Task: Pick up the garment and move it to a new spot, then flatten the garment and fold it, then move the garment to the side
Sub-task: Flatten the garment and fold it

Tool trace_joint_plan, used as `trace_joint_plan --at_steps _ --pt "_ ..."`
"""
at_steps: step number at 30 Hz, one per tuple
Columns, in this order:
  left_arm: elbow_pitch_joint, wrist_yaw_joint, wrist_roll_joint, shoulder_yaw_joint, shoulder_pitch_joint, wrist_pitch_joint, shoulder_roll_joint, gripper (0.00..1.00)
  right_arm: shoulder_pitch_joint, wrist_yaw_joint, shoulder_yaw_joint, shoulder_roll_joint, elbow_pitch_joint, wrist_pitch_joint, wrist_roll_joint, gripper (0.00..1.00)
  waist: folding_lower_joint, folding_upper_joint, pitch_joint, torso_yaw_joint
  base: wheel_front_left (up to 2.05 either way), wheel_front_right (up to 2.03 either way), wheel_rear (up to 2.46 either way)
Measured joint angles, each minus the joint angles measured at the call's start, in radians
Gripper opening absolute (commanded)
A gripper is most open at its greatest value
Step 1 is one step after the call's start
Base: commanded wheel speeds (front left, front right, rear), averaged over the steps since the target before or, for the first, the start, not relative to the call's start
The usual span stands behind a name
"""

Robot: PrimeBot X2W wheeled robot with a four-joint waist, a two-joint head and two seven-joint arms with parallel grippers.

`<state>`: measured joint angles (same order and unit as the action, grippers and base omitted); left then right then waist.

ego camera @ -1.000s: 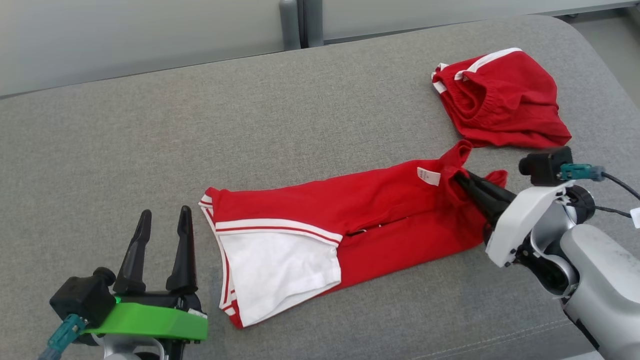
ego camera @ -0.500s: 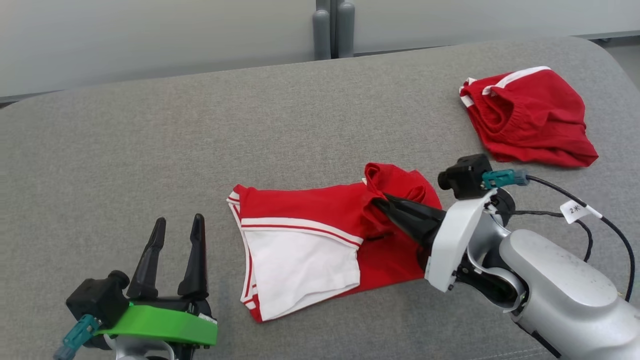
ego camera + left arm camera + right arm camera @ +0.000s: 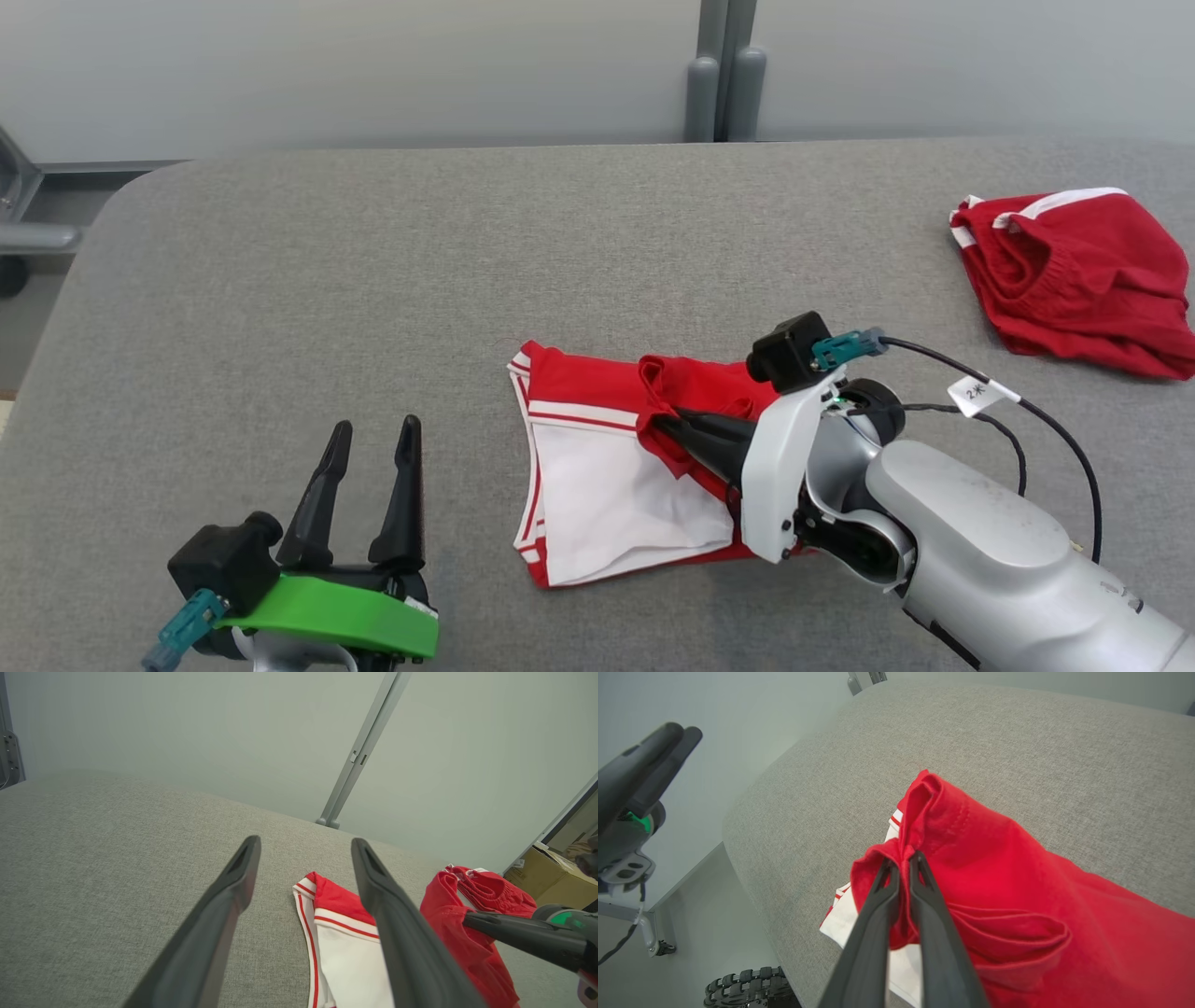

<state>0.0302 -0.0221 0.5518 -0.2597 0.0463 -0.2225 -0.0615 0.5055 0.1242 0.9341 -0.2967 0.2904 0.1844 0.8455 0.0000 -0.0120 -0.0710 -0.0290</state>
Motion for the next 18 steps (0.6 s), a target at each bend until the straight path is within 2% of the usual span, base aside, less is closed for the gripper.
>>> trace_joint_plan --at_steps 11,18 --pt "-0.015 0.009 0.015 -0.049 0.000 -0.007 0.007 1.00 0.046 -0.010 0.009 0.073 0.173 0.022 -0.008 0.00 0.0000 0.0000 0.023 -0.110 0.00 0.00 0.00" --pt "-0.015 0.013 0.015 -0.070 -0.001 -0.008 0.008 1.00 0.075 -0.013 0.021 0.097 0.268 0.038 -0.032 0.00 0.0000 0.0000 0.024 -0.175 0.00 0.00 0.00"
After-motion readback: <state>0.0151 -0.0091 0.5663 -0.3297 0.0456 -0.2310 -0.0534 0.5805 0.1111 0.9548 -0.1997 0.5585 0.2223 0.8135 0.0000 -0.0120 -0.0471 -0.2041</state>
